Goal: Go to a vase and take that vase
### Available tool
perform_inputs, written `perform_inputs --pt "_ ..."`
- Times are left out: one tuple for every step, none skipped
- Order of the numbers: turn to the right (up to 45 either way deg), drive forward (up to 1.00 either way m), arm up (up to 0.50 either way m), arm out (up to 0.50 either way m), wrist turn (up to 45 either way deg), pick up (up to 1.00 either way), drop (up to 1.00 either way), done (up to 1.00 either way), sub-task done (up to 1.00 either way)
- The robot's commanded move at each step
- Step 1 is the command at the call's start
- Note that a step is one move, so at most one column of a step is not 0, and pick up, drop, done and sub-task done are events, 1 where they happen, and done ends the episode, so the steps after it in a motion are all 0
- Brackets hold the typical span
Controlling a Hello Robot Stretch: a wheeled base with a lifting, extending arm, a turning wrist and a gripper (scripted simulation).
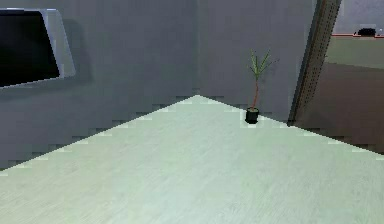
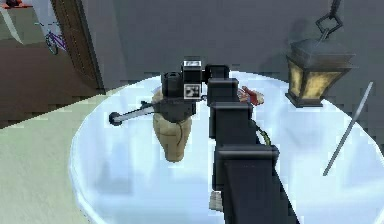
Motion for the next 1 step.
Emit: perform_inputs --pt "0.0 0.00 0.00 0.00 36.0 0.00 0.00 0.00 0.00"
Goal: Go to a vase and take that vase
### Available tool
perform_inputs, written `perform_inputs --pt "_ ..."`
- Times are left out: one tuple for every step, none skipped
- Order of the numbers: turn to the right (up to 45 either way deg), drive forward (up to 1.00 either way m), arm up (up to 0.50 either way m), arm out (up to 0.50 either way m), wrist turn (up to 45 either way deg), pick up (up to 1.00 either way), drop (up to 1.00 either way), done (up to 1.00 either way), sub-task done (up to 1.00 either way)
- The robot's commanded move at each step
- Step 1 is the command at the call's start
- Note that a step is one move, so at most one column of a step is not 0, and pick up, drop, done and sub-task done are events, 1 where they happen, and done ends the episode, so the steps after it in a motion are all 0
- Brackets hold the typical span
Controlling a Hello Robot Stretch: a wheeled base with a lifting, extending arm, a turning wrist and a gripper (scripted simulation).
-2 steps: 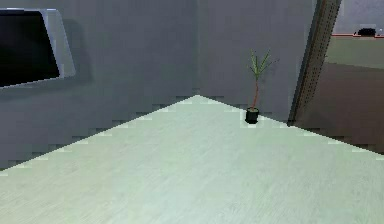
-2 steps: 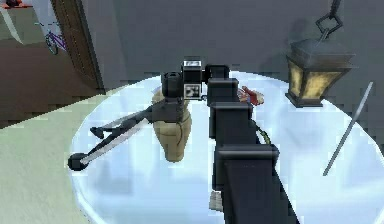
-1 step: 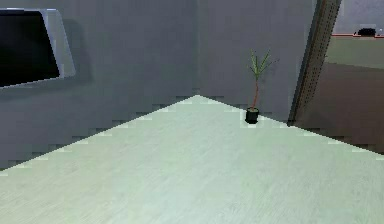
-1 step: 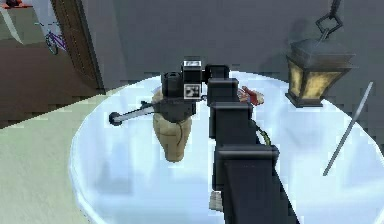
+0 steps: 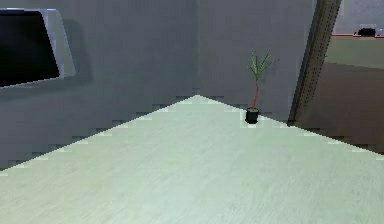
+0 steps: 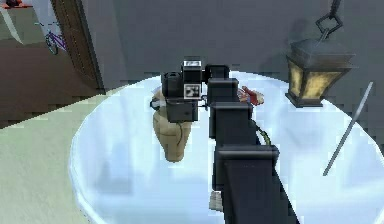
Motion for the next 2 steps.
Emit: perform_inputs --pt "0.0 0.00 0.00 0.00 0.0 1.00 0.00 0.00 0.00" --pt "0.0 0.00 0.00 0.00 0.0 0.00 0.00 1.00 0.00"
